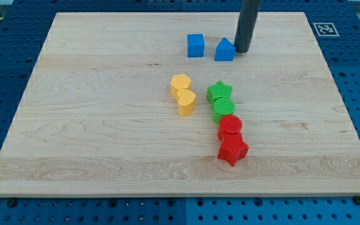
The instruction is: Move the blue triangle slightly to the top
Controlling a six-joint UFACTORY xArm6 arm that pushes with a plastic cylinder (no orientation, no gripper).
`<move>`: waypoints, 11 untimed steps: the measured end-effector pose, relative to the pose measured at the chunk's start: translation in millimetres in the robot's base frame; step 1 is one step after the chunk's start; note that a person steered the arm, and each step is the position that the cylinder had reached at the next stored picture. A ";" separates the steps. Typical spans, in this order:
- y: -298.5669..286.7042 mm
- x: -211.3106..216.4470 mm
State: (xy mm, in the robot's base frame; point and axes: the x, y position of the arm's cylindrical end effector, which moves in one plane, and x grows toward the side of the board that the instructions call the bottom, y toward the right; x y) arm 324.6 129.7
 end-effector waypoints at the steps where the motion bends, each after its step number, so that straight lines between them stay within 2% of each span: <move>1: 0.5 23.4; 3: -0.3 43.6; 5: -37.4 29.5; 11: -41.4 17.1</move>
